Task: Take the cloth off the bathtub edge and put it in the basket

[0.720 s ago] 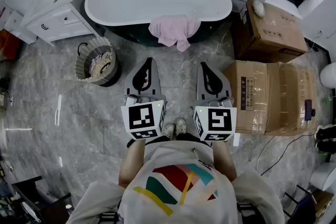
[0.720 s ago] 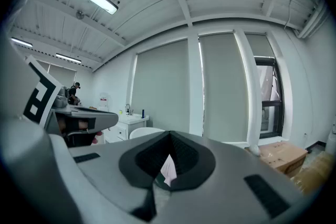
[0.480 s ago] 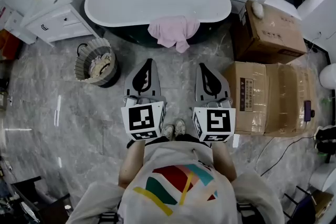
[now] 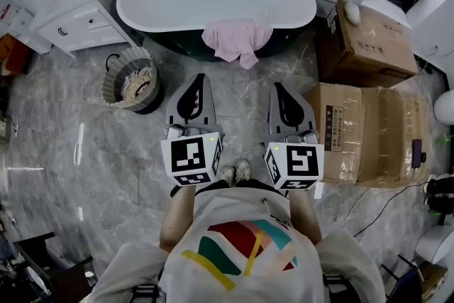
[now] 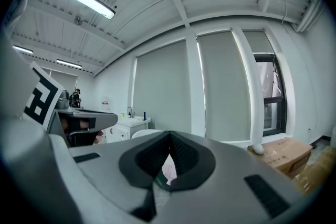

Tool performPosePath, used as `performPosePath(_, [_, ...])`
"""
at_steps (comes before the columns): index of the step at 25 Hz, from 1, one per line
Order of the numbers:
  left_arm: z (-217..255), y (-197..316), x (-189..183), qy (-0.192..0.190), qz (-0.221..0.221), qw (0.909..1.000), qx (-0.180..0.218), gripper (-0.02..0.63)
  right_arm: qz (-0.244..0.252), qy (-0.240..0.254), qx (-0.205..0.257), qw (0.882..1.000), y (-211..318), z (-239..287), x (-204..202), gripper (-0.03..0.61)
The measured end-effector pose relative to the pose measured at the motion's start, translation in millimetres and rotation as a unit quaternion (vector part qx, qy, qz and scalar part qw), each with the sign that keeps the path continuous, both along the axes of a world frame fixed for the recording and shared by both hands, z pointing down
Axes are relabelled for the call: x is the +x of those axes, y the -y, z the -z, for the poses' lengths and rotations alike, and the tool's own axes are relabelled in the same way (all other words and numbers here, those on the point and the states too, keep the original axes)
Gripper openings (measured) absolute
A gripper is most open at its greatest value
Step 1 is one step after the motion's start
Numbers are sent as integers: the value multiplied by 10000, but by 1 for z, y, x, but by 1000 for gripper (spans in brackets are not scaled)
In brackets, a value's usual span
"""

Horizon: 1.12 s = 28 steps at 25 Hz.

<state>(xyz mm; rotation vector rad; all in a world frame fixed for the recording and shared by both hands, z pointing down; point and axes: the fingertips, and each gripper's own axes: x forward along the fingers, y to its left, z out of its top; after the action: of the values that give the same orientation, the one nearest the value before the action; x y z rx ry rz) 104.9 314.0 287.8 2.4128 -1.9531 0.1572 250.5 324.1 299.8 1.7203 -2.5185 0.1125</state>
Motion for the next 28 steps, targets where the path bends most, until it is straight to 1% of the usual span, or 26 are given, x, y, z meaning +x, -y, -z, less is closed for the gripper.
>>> performPosePath(6, [-2,10,9,-107,77,9999,92,18,148,-108,33,9998,8,-7,10,11])
performPosePath(13, [-3,19,18,-129,134,9997,161,18,263,-176,97,9995,19,-6,19,11])
performPosePath(19, [7,29,19,-131,168,9989,416,18,407,-214,215,9987,26,-5,20,11])
performPosePath(28, [20,56,26,-215,88,9976,647,18,442,-277,389,9979,42,3,21,11])
